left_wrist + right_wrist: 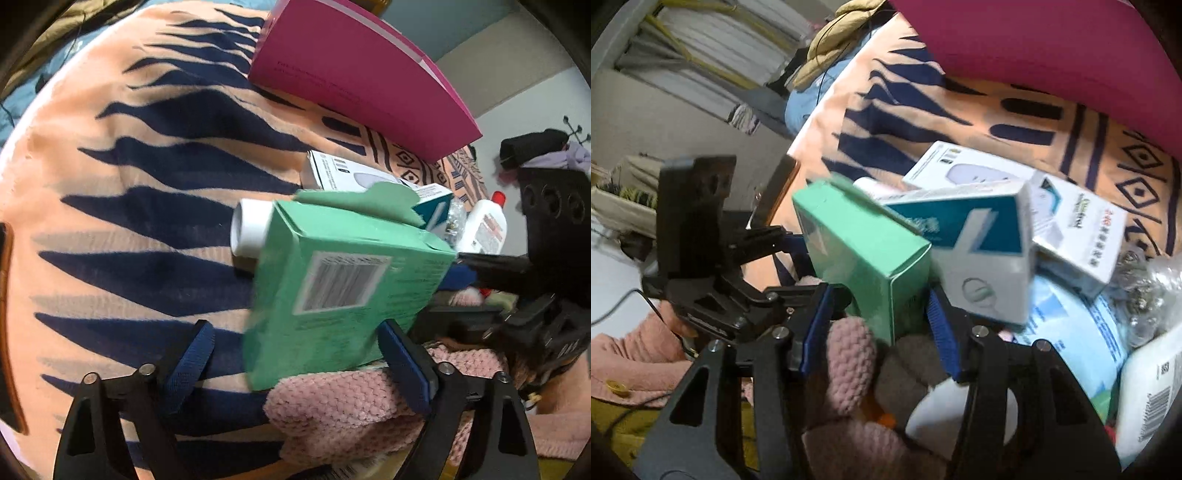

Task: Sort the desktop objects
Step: 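Lift the mint-green carton out of the pile with the left tool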

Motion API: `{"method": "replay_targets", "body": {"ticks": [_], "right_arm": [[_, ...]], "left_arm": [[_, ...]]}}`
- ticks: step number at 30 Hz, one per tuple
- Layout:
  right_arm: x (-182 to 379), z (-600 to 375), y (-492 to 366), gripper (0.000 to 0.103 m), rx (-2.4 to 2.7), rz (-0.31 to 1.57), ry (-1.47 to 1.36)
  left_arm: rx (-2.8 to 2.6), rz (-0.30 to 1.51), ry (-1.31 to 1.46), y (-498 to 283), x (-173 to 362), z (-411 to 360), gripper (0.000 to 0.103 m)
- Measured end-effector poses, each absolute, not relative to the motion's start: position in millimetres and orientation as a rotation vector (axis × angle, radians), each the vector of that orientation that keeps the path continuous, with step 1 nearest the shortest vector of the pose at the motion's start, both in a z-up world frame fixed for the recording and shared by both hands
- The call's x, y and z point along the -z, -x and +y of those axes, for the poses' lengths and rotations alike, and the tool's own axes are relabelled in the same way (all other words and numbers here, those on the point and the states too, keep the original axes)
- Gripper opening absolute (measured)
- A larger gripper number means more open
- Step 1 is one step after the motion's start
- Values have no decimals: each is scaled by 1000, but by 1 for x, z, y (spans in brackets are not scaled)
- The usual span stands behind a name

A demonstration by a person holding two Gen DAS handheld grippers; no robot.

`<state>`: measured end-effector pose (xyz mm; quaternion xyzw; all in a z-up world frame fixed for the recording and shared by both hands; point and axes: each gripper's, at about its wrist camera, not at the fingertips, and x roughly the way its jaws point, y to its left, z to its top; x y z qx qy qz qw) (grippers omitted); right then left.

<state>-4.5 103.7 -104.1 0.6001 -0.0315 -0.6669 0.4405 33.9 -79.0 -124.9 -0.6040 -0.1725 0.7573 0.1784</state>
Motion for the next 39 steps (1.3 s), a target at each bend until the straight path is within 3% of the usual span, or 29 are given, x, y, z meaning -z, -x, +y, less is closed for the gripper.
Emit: {"method": "replay_targets", "body": {"ticks": [3,12,39], "right_arm": [[103,107,5,45,1677,-102,-1476],[88,113,11,45,1745,-173,-1397],[22,149,13,43,1906,-290,-1177]], "left_arm": [[-2131,-516,1698,-36,123,-79,83],[-2135,-590,1705,-39,110,-83,68],[-2353,-436,1486,-20,20,-52,67]]}}
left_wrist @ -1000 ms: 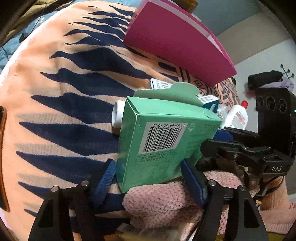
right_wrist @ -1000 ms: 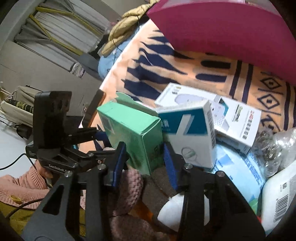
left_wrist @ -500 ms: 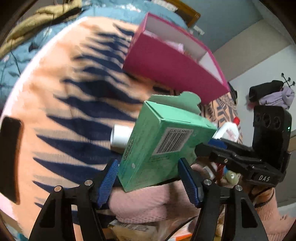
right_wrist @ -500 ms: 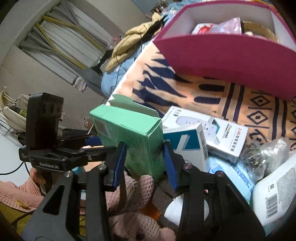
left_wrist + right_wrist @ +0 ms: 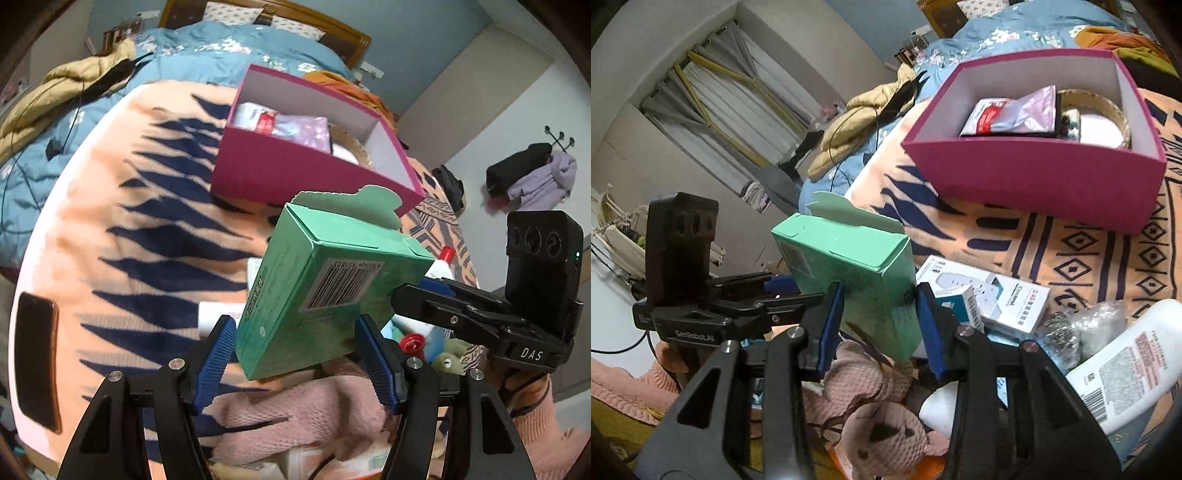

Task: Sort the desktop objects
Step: 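Lift the mint-green carton out of the pile with the left tool, then carry the mint-green carton over the magenta box with the left tool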

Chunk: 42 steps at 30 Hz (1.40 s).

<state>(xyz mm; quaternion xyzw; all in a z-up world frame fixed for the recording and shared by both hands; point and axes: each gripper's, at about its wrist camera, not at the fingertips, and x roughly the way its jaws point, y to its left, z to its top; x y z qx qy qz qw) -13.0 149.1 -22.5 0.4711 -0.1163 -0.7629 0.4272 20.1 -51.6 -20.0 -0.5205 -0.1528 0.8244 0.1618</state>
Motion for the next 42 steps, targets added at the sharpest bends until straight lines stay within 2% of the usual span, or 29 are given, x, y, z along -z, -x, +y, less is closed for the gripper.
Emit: {"method": "replay_targets", "body": {"ticks": [16,42], "right_arm": [[-23,183,15,43,2023,-326,-1086],[-42,213,32,43,2206,-339,-1049]], "left_arm": [[-2354,-347,1351,2,-23,-24,67],[-2299,-192,1259,47,-47,15,67]]}}
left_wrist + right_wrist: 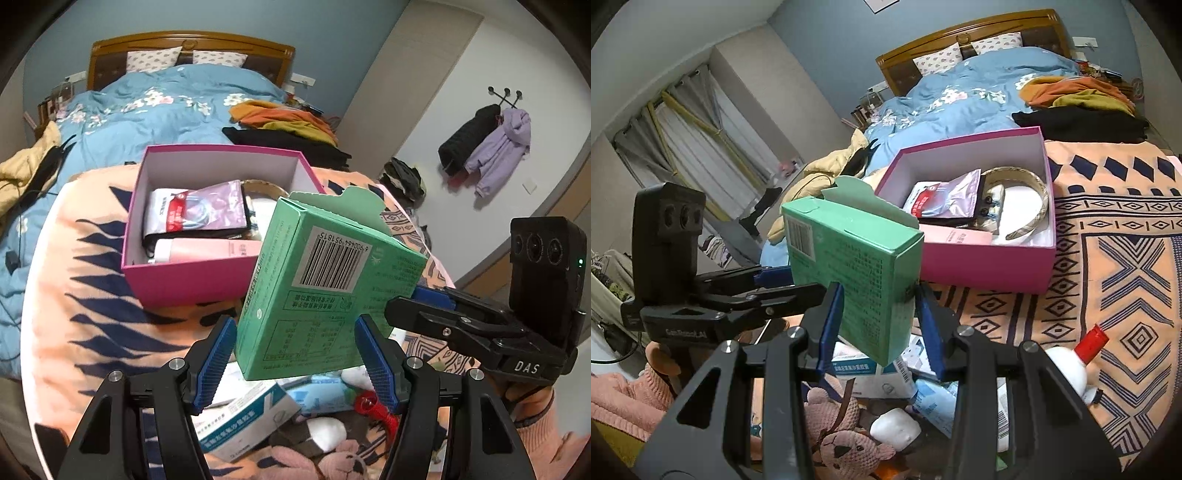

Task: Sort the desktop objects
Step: 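Carry the mint-green carton over the magenta box with the left tool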

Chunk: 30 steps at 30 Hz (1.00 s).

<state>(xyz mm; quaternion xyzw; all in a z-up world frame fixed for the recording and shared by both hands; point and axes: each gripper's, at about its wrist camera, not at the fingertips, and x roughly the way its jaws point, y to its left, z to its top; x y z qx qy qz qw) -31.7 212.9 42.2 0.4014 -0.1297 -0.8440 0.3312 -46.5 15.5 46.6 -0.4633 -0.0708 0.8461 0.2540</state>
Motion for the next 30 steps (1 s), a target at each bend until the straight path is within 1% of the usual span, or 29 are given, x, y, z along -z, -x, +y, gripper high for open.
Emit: {"method": "replay_targets", "body": {"ticks": [15,30], "right_arm": [[-46,231,70,43,2274,-352,-1056],[-38,232,121,43,2291,-302,-1109]], "left_arm": [[-2278,-171,1258,91,-47,42,67],[-2284,-184,1299,143,-40,54,67]]}}
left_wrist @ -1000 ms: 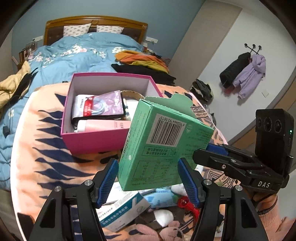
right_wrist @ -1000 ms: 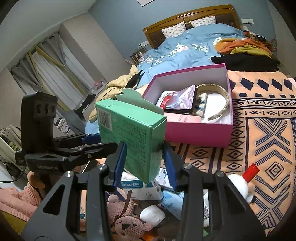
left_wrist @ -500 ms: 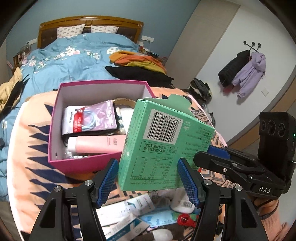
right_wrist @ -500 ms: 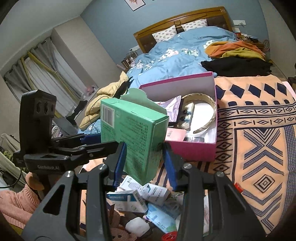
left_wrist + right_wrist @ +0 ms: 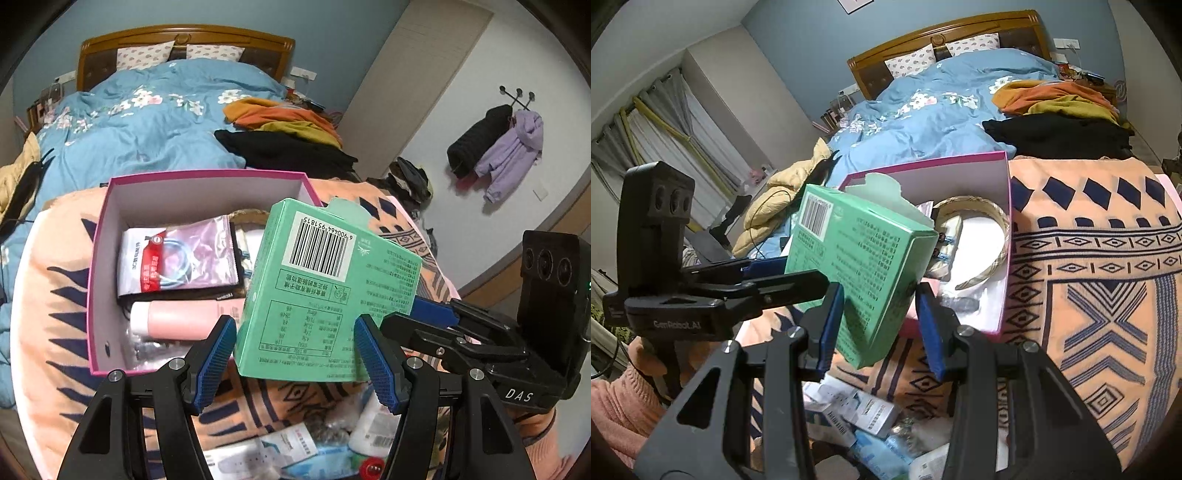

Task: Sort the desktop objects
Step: 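Carry the mint-green carton over the magenta box with the left tool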

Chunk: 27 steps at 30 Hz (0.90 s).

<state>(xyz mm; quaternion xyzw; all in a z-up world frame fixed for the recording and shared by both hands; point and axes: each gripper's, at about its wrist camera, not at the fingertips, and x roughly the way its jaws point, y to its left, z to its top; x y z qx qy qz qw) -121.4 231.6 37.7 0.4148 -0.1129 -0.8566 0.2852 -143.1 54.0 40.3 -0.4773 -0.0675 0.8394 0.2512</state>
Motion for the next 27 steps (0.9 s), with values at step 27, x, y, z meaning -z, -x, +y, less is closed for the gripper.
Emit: {"method": "replay_targets", "body": {"ticks": [27], "right_arm": [[2,240,205,43,2311,-285,-1261]], "left_arm": [[-2246,-144,1436,216,7,84,67]]}}
